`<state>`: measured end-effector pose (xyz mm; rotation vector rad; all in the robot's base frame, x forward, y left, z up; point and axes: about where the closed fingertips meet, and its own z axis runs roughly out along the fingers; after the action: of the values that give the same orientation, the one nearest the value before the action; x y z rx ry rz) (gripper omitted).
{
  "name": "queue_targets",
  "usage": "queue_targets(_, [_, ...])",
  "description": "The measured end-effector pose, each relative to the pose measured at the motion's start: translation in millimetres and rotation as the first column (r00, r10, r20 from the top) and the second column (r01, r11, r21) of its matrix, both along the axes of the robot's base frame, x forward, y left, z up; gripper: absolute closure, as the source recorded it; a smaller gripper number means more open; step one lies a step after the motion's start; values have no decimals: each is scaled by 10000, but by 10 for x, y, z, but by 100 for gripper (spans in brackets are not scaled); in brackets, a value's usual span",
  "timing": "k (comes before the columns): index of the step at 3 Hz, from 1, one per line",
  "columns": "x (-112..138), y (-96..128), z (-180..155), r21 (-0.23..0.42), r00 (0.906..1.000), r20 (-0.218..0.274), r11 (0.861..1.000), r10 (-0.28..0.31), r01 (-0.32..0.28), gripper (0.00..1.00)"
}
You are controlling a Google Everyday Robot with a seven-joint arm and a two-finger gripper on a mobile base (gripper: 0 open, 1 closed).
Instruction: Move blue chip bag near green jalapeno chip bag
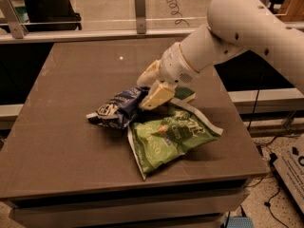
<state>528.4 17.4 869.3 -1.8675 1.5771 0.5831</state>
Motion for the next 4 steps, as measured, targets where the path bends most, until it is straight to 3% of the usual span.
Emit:
queue_targets(1, [12,-5,-2,-17,10000,14,10000,-16,16,0])
queue_targets(2, [20,-14,3,-28,10000,37,10000,-39,39,0])
queue_targets(3, [122,-145,93,-54,9984,345,9990,-447,449,0])
queue_targets(4, [324,-371,249,63,9883,831,9918,-1277,1277,0])
